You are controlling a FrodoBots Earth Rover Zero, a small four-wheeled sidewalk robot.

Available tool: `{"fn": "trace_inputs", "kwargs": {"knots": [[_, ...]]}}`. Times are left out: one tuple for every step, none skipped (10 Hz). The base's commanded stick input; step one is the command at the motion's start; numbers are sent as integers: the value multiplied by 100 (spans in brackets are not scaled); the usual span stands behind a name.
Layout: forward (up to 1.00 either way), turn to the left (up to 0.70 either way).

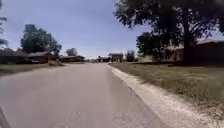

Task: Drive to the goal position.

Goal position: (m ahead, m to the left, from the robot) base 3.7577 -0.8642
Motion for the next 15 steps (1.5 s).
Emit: {"fn": "trace_inputs", "kwargs": {"knots": [[70, 0], [70, 0], [70, 0], [70, 0], [70, 0], [70, 0], [70, 0], [70, 0], [70, 0], [70, 0], [70, 0], [70, 10], [70, 23], [70, 33], [70, 17]]}}
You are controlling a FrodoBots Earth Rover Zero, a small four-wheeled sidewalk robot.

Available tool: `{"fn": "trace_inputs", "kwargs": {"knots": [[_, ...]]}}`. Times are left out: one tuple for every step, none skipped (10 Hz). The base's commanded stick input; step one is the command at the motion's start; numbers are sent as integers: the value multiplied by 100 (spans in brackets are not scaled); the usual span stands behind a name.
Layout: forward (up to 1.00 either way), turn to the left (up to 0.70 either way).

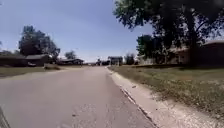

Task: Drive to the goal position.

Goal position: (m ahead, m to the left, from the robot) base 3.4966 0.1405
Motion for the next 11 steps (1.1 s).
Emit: {"fn": "trace_inputs", "kwargs": {"knots": [[70, 1], [70, 0], [70, 0], [70, 0], [70, 0], [70, 0], [70, 0], [70, 0], [70, 0], [70, 0], [70, 0]]}}
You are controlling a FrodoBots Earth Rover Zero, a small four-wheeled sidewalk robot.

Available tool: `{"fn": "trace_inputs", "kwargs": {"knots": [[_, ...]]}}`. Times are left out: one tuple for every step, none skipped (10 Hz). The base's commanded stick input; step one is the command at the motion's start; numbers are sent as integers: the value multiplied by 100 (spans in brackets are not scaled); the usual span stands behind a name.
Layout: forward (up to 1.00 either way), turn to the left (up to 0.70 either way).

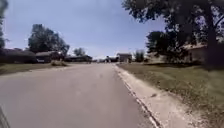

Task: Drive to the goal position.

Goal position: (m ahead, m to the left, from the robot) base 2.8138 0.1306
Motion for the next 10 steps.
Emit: {"fn": "trace_inputs", "kwargs": {"knots": [[70, 0], [70, 0], [70, 0], [70, 0], [70, 0], [70, 0], [70, 0], [70, 0], [70, 0], [70, 0]]}}
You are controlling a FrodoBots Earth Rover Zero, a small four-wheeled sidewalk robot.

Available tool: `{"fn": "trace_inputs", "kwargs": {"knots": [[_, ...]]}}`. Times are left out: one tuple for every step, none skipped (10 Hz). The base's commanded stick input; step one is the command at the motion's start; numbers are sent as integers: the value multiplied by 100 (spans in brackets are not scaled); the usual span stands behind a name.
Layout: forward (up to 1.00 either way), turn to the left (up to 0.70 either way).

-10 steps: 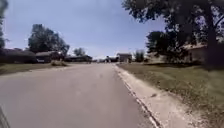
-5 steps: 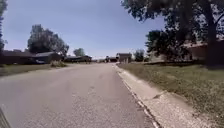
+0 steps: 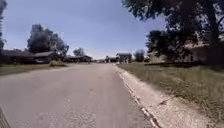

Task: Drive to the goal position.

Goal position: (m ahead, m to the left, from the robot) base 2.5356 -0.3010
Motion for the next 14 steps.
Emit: {"fn": "trace_inputs", "kwargs": {"knots": [[70, 0], [70, 0], [70, 0], [70, 0], [70, 0], [70, 0], [70, 0], [70, 0], [70, 0], [70, 0], [70, 0], [70, 0], [70, 0], [70, 0]]}}
